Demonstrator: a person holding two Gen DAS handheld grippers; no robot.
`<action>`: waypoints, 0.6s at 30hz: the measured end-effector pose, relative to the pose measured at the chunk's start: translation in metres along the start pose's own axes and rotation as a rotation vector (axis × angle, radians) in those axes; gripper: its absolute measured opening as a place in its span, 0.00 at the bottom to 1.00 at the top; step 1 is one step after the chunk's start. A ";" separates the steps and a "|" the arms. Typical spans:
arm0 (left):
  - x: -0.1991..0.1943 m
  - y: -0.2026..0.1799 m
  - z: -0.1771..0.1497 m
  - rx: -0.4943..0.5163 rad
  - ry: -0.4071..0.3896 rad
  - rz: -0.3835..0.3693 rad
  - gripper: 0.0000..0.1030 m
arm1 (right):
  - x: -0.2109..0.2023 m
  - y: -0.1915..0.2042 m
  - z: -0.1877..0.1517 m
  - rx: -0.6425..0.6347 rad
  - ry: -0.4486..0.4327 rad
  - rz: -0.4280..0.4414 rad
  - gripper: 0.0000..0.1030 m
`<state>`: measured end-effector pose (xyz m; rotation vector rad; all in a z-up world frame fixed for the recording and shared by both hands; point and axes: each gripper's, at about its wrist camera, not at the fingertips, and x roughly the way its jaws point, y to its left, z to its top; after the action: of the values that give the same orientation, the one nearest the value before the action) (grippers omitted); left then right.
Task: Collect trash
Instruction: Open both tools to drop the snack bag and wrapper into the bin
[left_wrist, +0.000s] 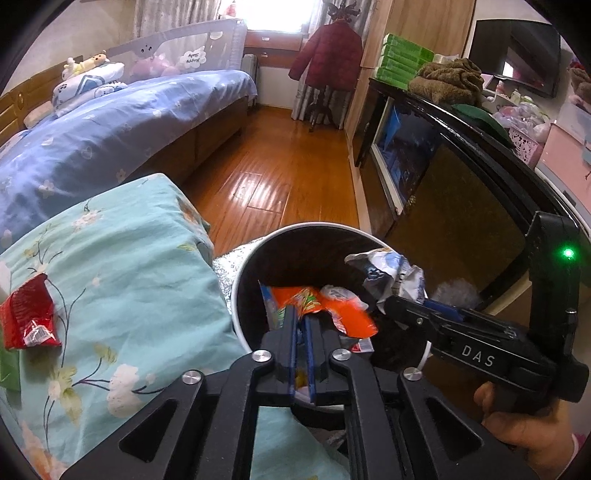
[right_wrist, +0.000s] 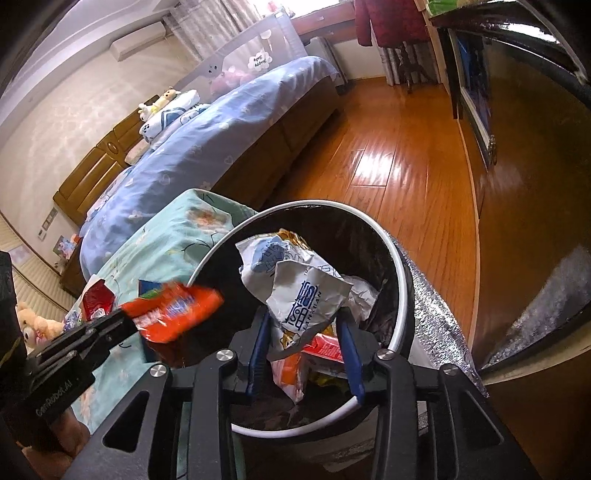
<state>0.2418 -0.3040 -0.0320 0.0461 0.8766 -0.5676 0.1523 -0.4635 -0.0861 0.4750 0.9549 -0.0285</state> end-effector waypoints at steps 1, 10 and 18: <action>-0.001 -0.001 -0.001 0.000 0.000 0.004 0.17 | 0.000 -0.001 0.000 0.002 -0.001 0.001 0.46; -0.022 0.016 -0.021 -0.053 -0.016 0.020 0.38 | -0.008 0.005 -0.004 0.013 -0.017 0.012 0.71; -0.064 0.037 -0.057 -0.100 -0.074 0.072 0.58 | -0.020 0.039 -0.020 -0.013 -0.043 0.089 0.83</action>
<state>0.1869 -0.2280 -0.0291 -0.0334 0.8271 -0.4552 0.1334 -0.4243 -0.0652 0.5021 0.8910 0.0477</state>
